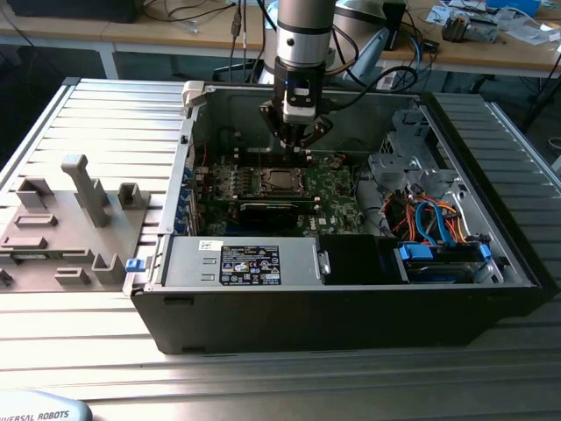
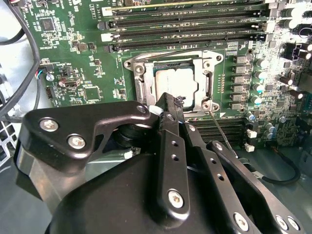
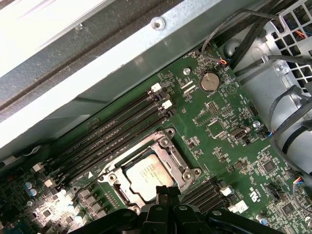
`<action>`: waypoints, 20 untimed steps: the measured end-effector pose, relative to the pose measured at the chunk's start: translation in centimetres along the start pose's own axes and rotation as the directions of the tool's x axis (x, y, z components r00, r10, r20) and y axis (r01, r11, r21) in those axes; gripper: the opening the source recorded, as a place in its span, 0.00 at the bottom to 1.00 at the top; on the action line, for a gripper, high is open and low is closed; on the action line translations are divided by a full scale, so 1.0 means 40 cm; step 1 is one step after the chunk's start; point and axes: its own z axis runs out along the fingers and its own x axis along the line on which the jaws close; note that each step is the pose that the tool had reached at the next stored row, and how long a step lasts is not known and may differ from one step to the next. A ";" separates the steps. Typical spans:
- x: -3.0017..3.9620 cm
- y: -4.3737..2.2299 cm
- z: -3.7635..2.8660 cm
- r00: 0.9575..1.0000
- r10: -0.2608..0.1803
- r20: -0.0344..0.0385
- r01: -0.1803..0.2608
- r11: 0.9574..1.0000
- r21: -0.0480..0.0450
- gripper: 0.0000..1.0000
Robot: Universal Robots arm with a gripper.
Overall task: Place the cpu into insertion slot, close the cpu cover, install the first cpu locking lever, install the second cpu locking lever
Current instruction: 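Install the first cpu locking lever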
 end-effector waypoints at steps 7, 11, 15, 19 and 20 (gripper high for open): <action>0.000 0.000 0.000 1.000 -0.010 0.001 0.010 1.000 0.000 0.11; 0.000 0.000 0.000 1.000 -0.014 0.001 0.014 1.000 -0.001 0.11; 0.000 0.000 0.000 1.000 -0.018 0.001 0.018 1.000 -0.001 0.11; 0.000 0.000 0.000 1.000 -0.022 0.001 0.022 1.000 -0.001 0.11; 0.000 0.000 0.000 1.000 -0.023 0.002 0.023 1.000 -0.001 0.11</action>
